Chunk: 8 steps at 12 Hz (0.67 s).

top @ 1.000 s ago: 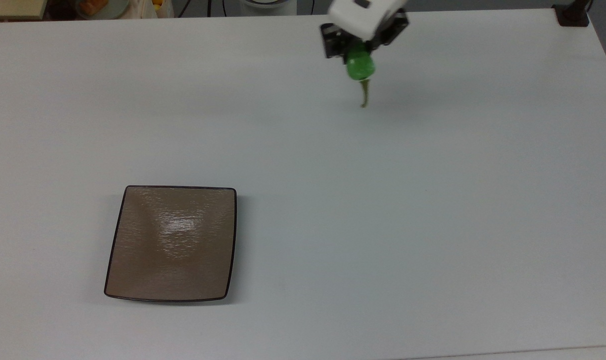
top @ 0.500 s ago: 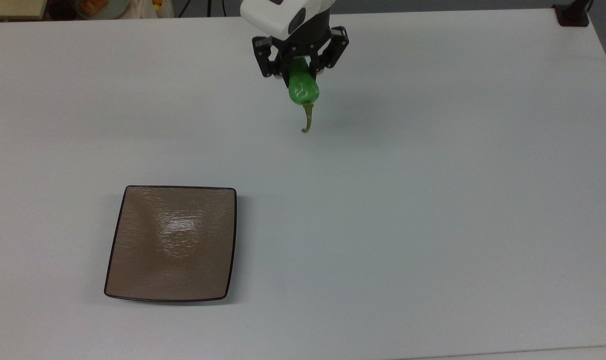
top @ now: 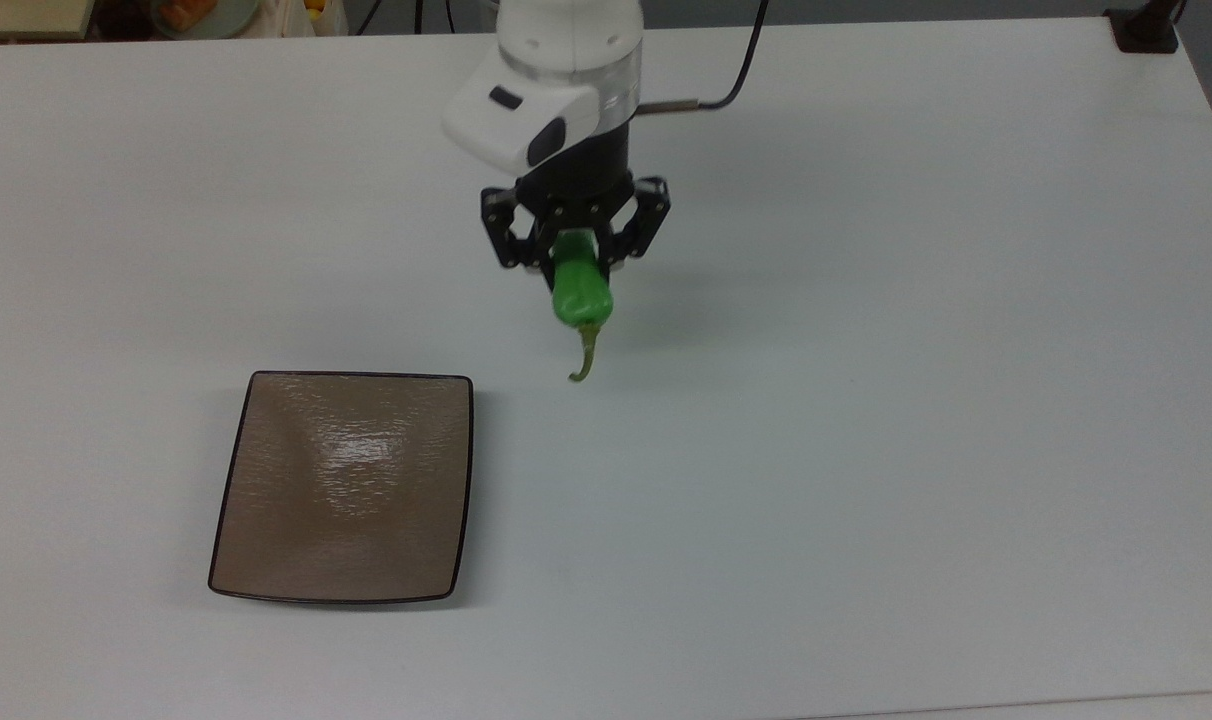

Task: Chili peppers are placed on a ceramic plate
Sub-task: 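Lift the chili pepper and carry it over the brown plate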

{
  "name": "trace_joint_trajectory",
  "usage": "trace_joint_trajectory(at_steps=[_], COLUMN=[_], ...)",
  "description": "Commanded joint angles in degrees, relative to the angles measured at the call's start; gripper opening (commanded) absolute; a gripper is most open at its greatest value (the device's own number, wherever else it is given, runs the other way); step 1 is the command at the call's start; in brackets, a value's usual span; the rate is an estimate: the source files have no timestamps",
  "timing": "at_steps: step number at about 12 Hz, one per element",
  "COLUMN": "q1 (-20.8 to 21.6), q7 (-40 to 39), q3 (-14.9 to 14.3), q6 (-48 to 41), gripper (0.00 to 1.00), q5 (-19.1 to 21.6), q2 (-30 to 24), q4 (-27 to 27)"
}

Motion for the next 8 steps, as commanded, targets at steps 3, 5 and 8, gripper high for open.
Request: trace_joint_trajectory(at_steps=[3, 5, 8], q1=[-2.91, -4.84, -8.37], q7=[0.73, 0.64, 0.64], q3=[-3.41, -3.50, -3.41], q6=[16.97, 20.33, 26.21], gripper=[0.05, 0.05, 0.06], q5=[1.19, 1.28, 1.46], q2=[6.11, 7.69, 10.15], q4=[-0.29, -0.30, -0.21])
